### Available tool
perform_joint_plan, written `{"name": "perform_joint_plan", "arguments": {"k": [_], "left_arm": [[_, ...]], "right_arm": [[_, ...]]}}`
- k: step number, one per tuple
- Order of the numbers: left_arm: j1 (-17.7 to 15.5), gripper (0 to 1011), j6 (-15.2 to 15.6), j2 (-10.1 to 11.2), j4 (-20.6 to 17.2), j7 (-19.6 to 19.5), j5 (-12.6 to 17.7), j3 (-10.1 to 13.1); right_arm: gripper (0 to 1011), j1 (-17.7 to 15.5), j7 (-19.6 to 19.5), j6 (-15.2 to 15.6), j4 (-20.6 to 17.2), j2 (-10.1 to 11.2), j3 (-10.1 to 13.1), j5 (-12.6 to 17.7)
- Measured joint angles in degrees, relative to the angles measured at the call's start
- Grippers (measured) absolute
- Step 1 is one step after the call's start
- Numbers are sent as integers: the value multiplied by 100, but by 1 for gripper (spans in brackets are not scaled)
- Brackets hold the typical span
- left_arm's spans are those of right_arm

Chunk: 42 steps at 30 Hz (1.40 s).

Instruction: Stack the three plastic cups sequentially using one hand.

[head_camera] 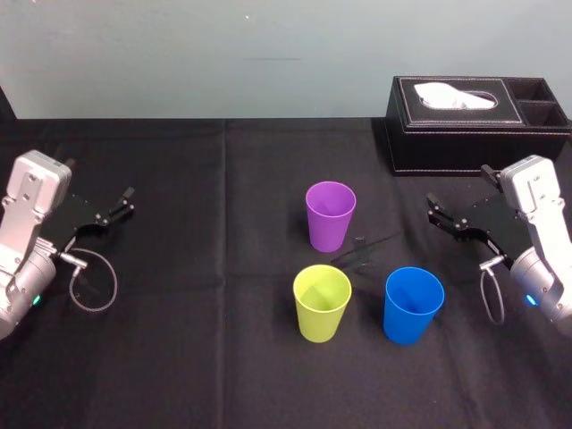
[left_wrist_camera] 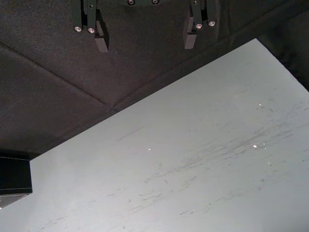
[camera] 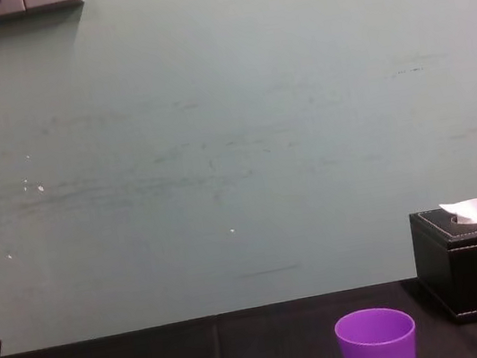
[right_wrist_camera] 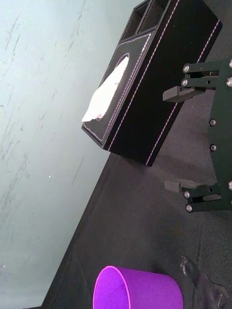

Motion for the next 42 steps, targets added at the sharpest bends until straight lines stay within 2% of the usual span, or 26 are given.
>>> {"name": "perform_joint_plan", "arguments": {"k": [42], "left_arm": [[0,1012,0,0,0,0,0,0]], "right_arm": [[1003,0,0,0,0,0,0,0]]}}
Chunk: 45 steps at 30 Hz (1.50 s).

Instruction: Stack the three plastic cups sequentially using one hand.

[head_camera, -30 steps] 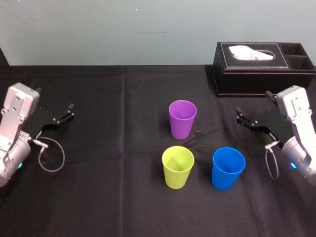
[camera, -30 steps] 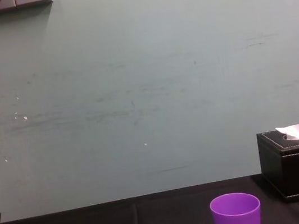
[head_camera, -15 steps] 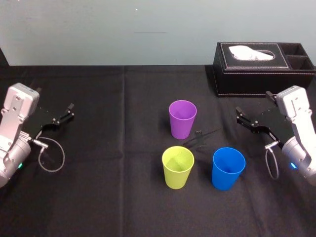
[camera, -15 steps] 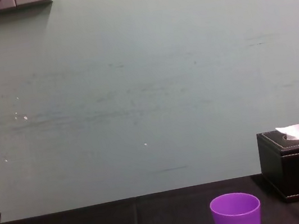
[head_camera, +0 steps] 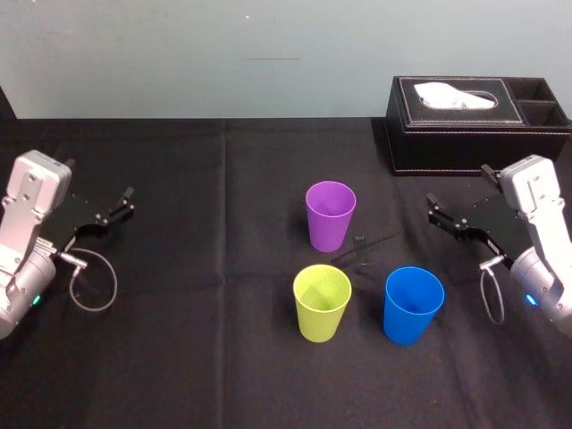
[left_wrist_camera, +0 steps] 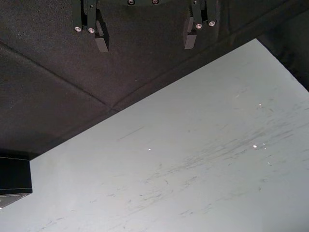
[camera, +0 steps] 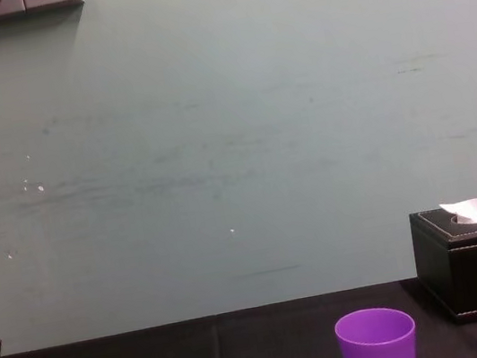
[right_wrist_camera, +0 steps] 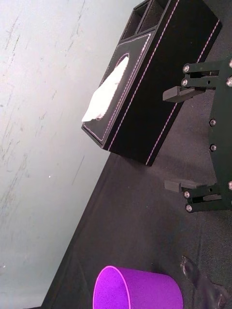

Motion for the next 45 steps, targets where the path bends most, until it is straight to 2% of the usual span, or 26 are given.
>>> {"name": "perform_joint_plan", "arguments": {"k": [19,26,33,45], "left_arm": [[0,1012,0,0,0,0,0,0],[-1,1011,0,0,0,0,0,0],[0,1011,0,0,0,0,0,0],[0,1011,0,0,0,0,0,0]], "right_arm": [[1003,0,2,0,0,0,2,0],[1003,-169,183,-3,-216,59,187,145],[1003,-515,511,-56,-651,290,472,432],[1003,-1180,1414,99,-1362,1041,1128,1118]]}}
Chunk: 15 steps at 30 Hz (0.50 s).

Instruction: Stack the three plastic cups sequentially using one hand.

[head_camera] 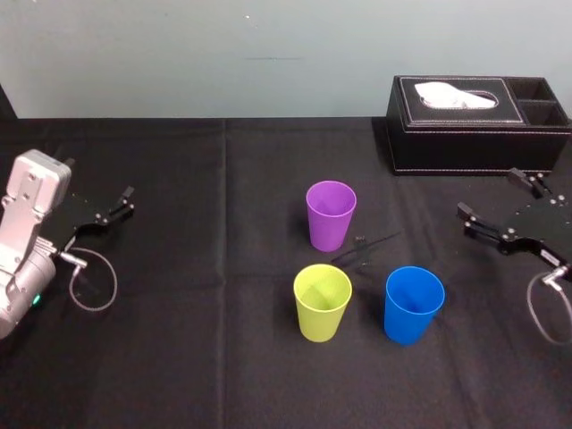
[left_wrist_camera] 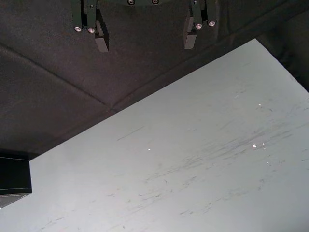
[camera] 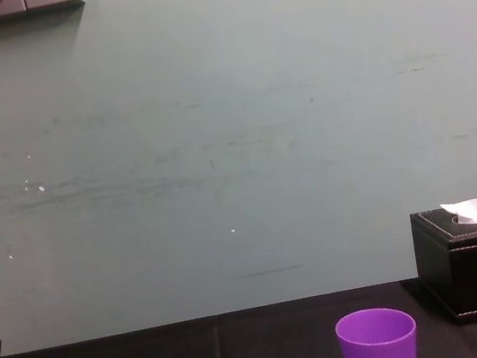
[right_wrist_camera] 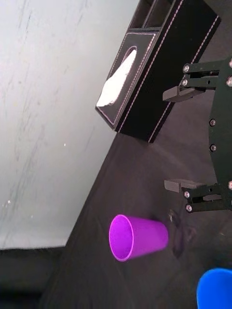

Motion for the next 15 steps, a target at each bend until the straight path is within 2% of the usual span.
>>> {"name": "perform_joint_plan", "arguments": {"k": [1,3,5,6,8,11,15], "left_arm": [[0,1011,0,0,0,0,0,0],[0,1011,0,0,0,0,0,0],[0,1011,0,0,0,0,0,0],[0,1011,0,0,0,0,0,0],[0,1011,0,0,0,0,0,0],[0,1011,0,0,0,0,0,0],[0,1011,0,0,0,0,0,0]], "right_arm": [[1003,0,0,0,0,0,0,0],[1003,-156,248,10,-126,194,163,148],[1003,-222,375,35,-175,290,235,220],[1003,-278,543,89,-217,404,276,278],[1003,-301,621,114,-233,461,293,302],[1003,-387,1023,166,-249,670,361,406],[1003,-457,1398,160,-232,802,421,500]]}}
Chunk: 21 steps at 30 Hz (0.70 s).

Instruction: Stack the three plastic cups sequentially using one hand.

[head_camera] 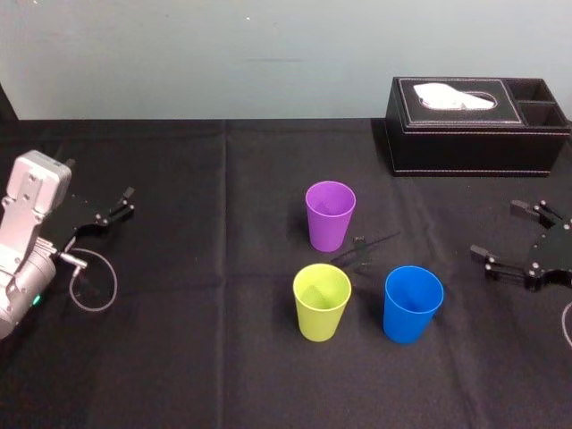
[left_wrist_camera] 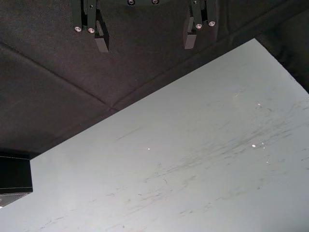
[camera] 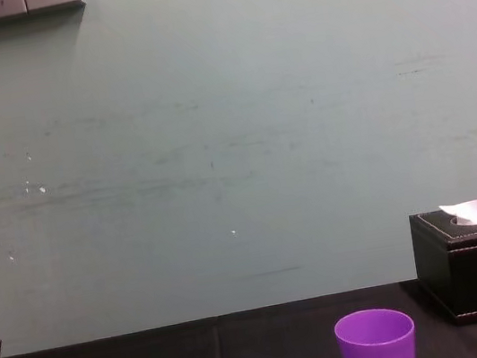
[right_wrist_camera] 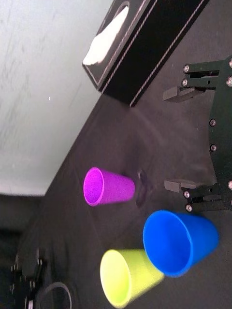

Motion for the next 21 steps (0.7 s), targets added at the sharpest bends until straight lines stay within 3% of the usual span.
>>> {"name": "perform_joint_plan", "arguments": {"k": [14,21], "left_arm": [[0,1011,0,0,0,0,0,-1],[0,1011,0,0,0,0,0,0]], "right_arm": [[1003,-213,1269,-262,55,324,151,214],[1003,-278,1620,-362,85,353,159,214]]}}
